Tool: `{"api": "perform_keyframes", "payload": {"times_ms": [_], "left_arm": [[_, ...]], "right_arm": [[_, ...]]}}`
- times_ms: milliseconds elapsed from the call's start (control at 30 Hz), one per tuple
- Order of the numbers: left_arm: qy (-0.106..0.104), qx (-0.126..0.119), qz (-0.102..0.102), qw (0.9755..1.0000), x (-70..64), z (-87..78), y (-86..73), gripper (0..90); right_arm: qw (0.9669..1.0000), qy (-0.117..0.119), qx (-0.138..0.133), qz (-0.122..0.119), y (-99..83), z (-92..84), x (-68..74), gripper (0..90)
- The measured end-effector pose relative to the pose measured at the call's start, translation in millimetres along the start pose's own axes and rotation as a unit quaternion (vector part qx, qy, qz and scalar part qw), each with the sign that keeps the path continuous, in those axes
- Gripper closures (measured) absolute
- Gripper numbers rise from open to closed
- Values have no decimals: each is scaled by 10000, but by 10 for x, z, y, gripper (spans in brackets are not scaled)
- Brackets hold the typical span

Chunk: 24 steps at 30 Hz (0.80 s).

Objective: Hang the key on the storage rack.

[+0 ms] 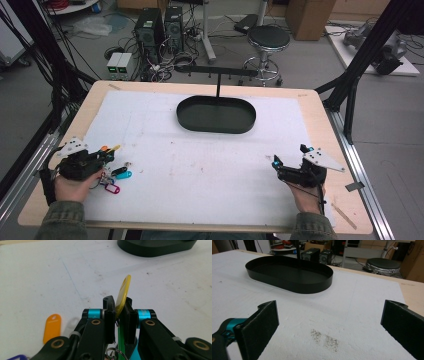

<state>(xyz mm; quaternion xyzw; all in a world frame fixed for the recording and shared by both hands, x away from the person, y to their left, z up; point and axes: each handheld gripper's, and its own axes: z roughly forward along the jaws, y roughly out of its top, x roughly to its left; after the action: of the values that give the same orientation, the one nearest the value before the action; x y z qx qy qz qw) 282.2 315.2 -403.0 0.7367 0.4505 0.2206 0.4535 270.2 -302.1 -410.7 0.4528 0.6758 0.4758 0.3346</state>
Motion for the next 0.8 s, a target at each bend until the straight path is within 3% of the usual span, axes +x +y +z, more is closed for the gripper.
{"api": "perform_keyframes", "payload": {"times_ms": [267,400,633,800], "left_arm": [[-2,-134,61,9999,12,-107,260,826],[59,-171,227,9996,-1,-151,444,825],[11,-192,436,9989,-94,-101,664,824],[-102,-242,473,9985,-156,-44,761,824]], "right_arm": [[10000,-39,-45,14,4,-27,-8,4],[10000,-40,-28,17,3,-22,-8,4],[10000,-50,-55,14,4,-24,-17,4],[10000,-32,-77,6,5,-30,-4,4]]}}
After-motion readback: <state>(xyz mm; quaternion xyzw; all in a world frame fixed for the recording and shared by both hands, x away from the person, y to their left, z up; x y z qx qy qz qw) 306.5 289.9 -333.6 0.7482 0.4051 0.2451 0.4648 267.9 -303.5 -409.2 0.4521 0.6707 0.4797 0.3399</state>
